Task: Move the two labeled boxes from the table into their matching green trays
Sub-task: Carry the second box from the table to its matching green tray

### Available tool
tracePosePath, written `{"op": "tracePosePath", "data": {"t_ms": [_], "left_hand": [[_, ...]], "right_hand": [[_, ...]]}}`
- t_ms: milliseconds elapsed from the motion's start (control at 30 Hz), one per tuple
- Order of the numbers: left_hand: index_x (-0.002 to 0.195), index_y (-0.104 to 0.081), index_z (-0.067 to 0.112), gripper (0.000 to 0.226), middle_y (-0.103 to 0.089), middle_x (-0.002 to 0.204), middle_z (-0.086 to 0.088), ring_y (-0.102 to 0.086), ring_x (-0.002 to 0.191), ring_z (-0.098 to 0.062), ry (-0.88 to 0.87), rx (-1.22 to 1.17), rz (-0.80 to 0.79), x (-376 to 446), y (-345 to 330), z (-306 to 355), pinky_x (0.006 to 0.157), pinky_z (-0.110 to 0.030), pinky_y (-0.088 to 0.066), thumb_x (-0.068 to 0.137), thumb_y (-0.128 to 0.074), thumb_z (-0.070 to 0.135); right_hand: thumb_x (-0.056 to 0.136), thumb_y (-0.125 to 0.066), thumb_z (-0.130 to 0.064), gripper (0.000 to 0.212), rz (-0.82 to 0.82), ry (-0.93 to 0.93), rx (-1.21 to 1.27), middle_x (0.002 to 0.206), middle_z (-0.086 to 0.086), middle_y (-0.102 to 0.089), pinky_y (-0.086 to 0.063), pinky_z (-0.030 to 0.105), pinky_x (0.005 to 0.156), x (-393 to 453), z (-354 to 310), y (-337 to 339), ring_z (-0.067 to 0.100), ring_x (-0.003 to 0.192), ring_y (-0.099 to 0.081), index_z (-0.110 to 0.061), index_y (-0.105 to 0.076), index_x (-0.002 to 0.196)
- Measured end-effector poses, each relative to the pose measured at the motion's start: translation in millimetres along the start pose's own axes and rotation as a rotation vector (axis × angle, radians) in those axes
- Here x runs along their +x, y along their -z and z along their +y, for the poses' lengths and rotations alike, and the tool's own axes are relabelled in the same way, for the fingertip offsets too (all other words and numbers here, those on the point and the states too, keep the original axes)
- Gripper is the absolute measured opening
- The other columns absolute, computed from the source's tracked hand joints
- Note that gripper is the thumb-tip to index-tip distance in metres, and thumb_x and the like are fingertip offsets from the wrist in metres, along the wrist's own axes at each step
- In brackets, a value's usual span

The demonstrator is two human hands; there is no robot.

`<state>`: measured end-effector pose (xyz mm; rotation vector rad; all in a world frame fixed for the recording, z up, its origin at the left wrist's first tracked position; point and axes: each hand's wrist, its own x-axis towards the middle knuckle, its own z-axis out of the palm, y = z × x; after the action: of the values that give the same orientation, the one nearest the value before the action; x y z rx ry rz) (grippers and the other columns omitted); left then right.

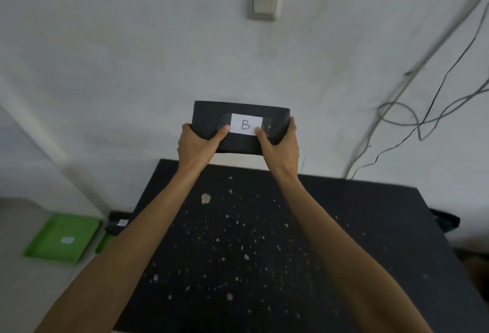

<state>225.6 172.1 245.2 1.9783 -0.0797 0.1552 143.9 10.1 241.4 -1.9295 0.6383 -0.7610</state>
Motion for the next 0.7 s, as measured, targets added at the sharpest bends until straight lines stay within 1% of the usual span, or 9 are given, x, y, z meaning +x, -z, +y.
{"op": "tracePosePath", "data": {"t_ms": [33, 100, 167, 267, 333, 400, 500, 600, 700], "left_hand": [[0.121, -0.047, 0.018, 0.094, -0.053, 0.106, 0.009, -0.056, 0.096, -0.015, -0.053, -0.022, 0.026, -6.7, 11.7, 11.7, 0.074, -0.028, -0.046, 0.055, -0.07, 0.08], [0.117, -0.045, 0.023, 0.089, -0.053, 0.105, 0.011, -0.057, 0.095, -0.014, -0.1, -0.044, 0.067, -23.1, 23.8, 21.8, 0.072, -0.026, -0.045, 0.055, -0.067, 0.083], [0.121, -0.042, 0.027, 0.092, -0.053, 0.107, 0.014, -0.056, 0.095, -0.011, -0.153, -0.038, 0.1, -34.6, 28.9, 26.5, 0.075, -0.026, -0.047, 0.055, -0.066, 0.085], [0.134, -0.036, 0.028, 0.103, -0.054, 0.122, 0.013, -0.051, 0.102, -0.007, -0.214, -0.059, 0.136, -48.2, 33.3, 37.0, 0.083, -0.029, -0.048, 0.055, -0.067, 0.085], [0.135, -0.036, 0.026, 0.103, -0.054, 0.125, 0.012, -0.051, 0.103, -0.007, -0.24, -0.064, 0.166, -50.5, 38.8, 45.6, 0.085, -0.029, -0.048, 0.055, -0.069, 0.083], [0.134, -0.037, 0.025, 0.098, -0.055, 0.127, 0.009, -0.054, 0.105, -0.01, -0.26, -0.072, 0.158, -47.9, 43.8, 54.2, 0.086, -0.031, -0.05, 0.059, -0.071, 0.079], [0.132, -0.039, 0.023, 0.087, -0.057, 0.127, 0.006, -0.057, 0.108, -0.015, -0.277, -0.084, 0.166, -52.6, 51.2, 62.9, 0.089, -0.038, -0.054, 0.068, -0.066, 0.076], [0.132, -0.039, 0.022, 0.08, -0.057, 0.128, 0.004, -0.058, 0.111, -0.018, -0.287, -0.079, 0.19, -57.0, 56.7, 67.3, 0.092, -0.044, -0.053, 0.074, -0.062, 0.073], [0.132, -0.038, 0.023, 0.08, -0.057, 0.127, 0.004, -0.058, 0.111, -0.019, -0.28, -0.074, 0.205, -60.0, 60.9, 67.4, 0.093, -0.045, -0.053, 0.074, -0.062, 0.073]], "right_hand": [[0.073, -0.061, -0.076, 0.105, 0.02, 0.075, 0.014, 0.146, -0.001, -0.05, -0.048, 0.045, 0.102, -3.9, -13.3, 9.6, 0.024, 0.132, -0.053, -0.03, -0.017, 0.157], [0.068, -0.058, -0.083, 0.109, 0.075, 0.145, -0.008, 0.142, -0.004, -0.052, -0.05, 0.044, 0.097, -19.1, -27.7, 24.5, 0.022, 0.127, -0.056, -0.035, -0.015, 0.156], [0.066, -0.058, -0.085, 0.11, 0.136, 0.189, -0.026, 0.138, -0.006, -0.053, -0.051, 0.042, 0.094, -26.5, -33.0, 30.5, 0.019, 0.124, -0.057, -0.038, -0.014, 0.155], [0.069, -0.061, -0.08, 0.107, 0.174, 0.257, -0.001, 0.137, -0.005, -0.053, -0.052, 0.038, 0.093, -35.1, -40.1, 39.2, 0.017, 0.122, -0.056, -0.036, -0.015, 0.155], [0.073, -0.063, -0.076, 0.104, 0.191, 0.298, 0.02, 0.138, -0.004, -0.052, -0.051, 0.036, 0.094, -36.7, -45.5, 44.4, 0.017, 0.122, -0.055, -0.034, -0.017, 0.156], [0.077, -0.064, -0.071, 0.1, 0.201, 0.313, 0.056, 0.138, -0.003, -0.052, -0.049, 0.032, 0.093, -32.8, -51.7, 46.8, 0.014, 0.119, -0.055, -0.033, -0.018, 0.157], [0.082, -0.062, -0.065, 0.092, 0.223, 0.325, 0.102, 0.135, -0.004, -0.054, -0.043, 0.023, 0.089, -34.2, -58.1, 52.3, 0.004, 0.107, -0.049, -0.032, -0.02, 0.157], [0.083, -0.062, -0.062, 0.088, 0.211, 0.327, 0.138, 0.136, -0.006, -0.054, -0.039, 0.017, 0.087, -36.2, -62.4, 53.7, 0.0, 0.106, -0.047, -0.032, -0.023, 0.156], [0.082, -0.064, -0.061, 0.086, 0.198, 0.333, 0.155, 0.136, -0.008, -0.055, -0.033, 0.006, 0.08, -37.4, -65.4, 52.5, -0.002, 0.105, -0.046, -0.032, -0.026, 0.154]]}}
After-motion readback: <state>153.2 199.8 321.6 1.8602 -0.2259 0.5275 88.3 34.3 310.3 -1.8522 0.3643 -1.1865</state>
